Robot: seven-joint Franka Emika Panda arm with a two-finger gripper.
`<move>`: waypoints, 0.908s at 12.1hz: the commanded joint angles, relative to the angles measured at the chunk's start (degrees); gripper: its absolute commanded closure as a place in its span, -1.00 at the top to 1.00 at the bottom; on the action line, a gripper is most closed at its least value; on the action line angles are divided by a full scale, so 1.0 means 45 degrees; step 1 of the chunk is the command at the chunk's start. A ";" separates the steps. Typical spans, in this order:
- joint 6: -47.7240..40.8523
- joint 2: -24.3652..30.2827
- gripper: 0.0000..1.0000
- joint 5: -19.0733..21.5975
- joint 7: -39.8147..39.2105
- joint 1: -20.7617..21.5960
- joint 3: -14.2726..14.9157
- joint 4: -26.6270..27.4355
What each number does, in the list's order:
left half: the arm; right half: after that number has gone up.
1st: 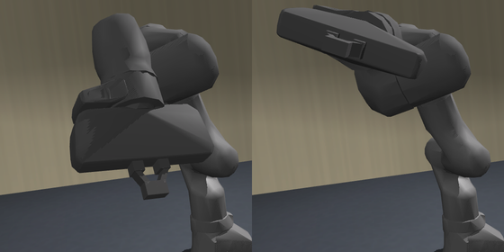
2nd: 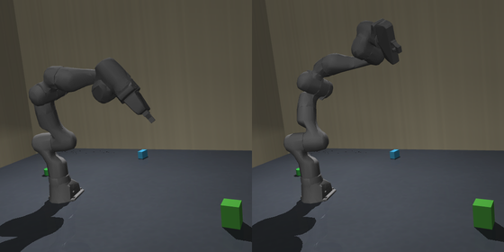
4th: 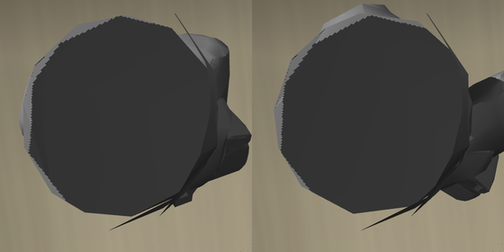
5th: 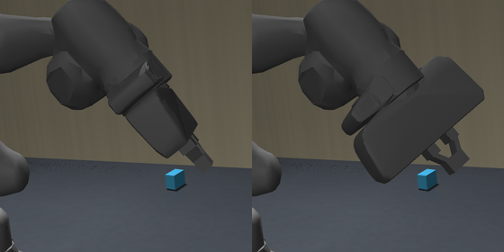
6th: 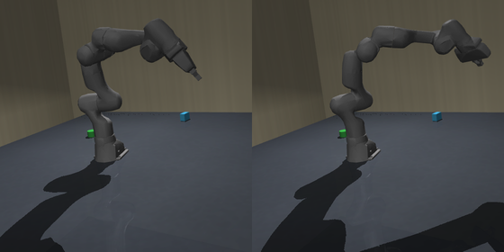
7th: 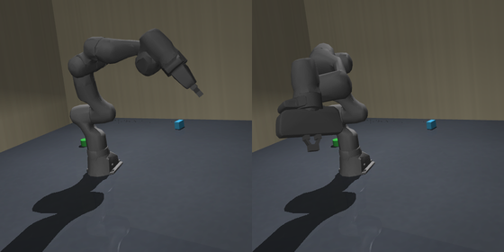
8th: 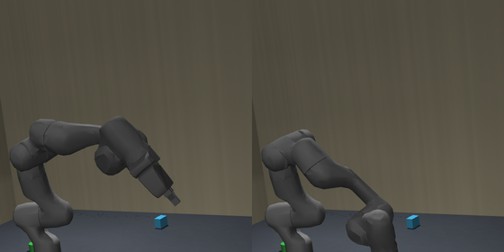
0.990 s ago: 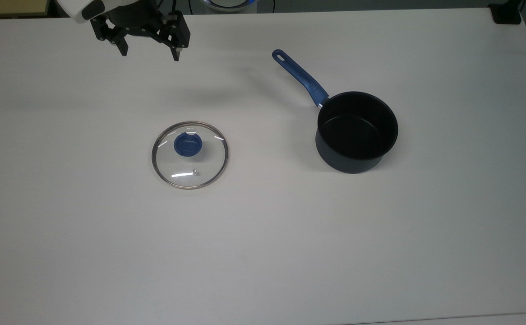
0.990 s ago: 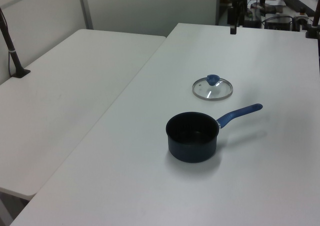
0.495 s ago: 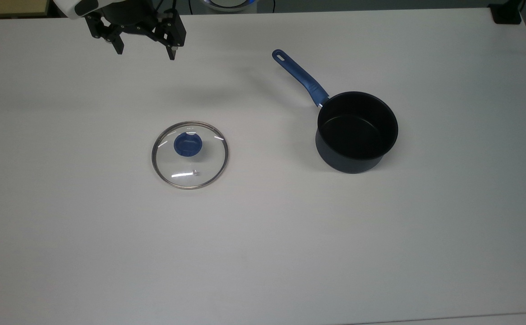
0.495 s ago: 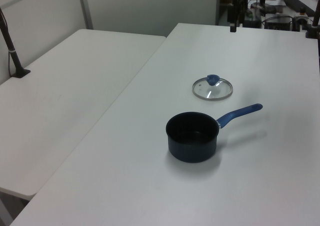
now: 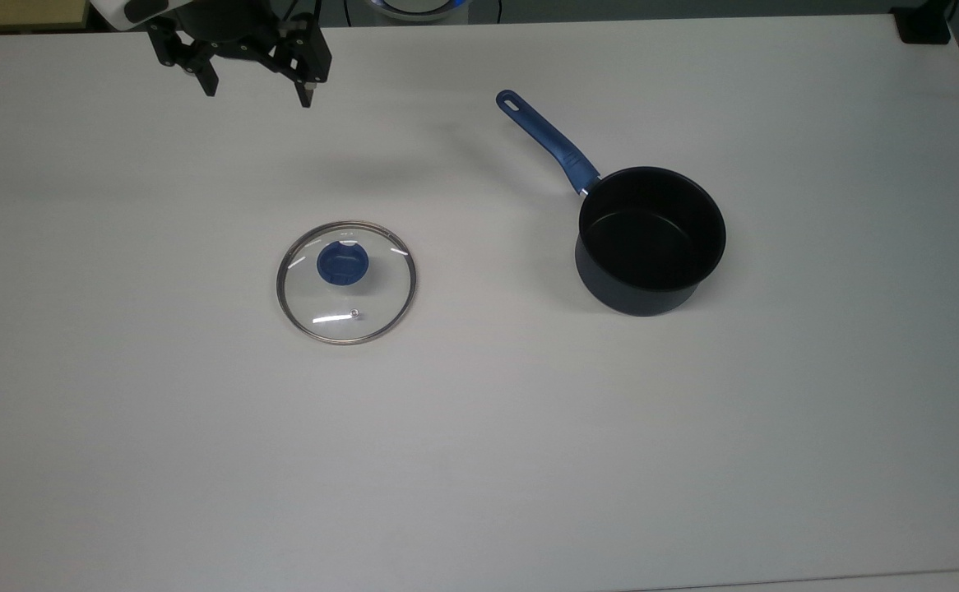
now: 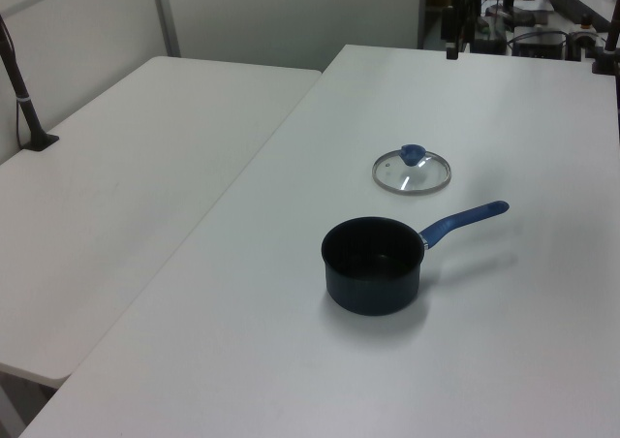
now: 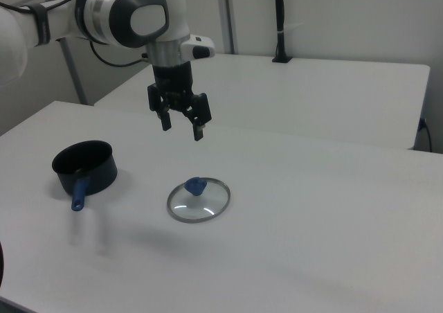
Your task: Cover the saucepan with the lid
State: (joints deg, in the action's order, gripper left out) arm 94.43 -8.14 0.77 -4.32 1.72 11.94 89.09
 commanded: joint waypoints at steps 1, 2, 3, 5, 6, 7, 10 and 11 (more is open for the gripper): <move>0.0051 0.0187 1.00 -0.0191 0.0179 -0.0127 -0.0096 0.0125; 0.0090 0.0148 1.00 -0.0191 0.0179 -0.0127 -0.0096 0.0105; 0.0129 0.0109 1.00 -0.0172 0.0179 -0.0127 -0.0096 0.0105; 0.0149 -0.0163 1.00 -0.0094 0.0179 -0.0069 -0.0135 0.0105; 0.0381 -0.0358 1.00 -0.0113 0.0179 -0.0011 -0.0154 0.0105; 0.0654 -0.0457 1.00 -0.0094 0.0353 0.0009 -0.0232 0.0144; 0.1025 -0.0923 1.00 -0.0074 0.0745 0.0029 -0.0310 0.0242; 0.1338 -0.1255 1.00 -0.0074 0.0765 0.0010 -0.0465 0.0242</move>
State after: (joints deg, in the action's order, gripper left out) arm 96.86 -11.69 0.78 -2.49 1.59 10.77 89.38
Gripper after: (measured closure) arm 0.000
